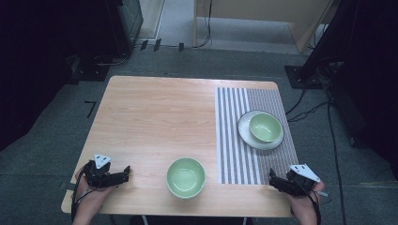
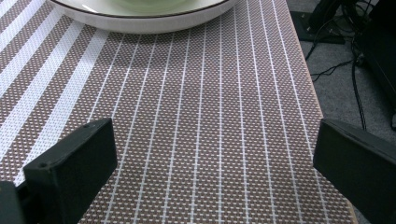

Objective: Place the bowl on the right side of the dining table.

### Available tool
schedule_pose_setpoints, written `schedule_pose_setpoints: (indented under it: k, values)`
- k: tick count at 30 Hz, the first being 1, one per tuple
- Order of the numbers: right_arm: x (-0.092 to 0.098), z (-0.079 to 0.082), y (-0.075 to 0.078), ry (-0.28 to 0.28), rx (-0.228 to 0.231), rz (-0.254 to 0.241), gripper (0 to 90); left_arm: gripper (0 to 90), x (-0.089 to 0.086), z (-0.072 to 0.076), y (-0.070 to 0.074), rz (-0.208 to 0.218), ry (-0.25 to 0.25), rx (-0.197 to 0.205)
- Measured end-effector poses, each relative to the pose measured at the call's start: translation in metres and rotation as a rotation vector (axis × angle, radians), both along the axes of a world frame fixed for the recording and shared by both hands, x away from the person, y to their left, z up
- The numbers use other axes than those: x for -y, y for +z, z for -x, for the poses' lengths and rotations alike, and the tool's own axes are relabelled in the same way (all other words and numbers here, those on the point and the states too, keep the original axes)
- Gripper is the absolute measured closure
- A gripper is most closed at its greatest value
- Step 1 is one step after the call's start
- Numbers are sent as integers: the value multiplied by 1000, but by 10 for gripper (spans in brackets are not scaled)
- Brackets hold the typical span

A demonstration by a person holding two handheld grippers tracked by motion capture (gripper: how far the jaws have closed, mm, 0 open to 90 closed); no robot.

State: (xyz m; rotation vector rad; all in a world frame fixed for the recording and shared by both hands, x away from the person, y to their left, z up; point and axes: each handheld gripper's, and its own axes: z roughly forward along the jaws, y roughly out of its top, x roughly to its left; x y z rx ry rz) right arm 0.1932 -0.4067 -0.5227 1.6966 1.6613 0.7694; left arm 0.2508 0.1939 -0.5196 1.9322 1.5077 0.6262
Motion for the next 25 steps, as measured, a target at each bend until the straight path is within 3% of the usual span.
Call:
schedule_pose_setpoints:
  k: [8, 17, 25]
  values:
    - [-1, -3, -3, 7, -74, -4, 0, 0, 0, 0, 0, -1, -1, -1]
    - [2, -4, -3, -4, -98, -49, 0, 0, 0, 0, 0, -1, -1, -1]
    - [2, -4, -3, -5, -99, -51, 0, 0, 0, 0, 0, 0, 0, 0]
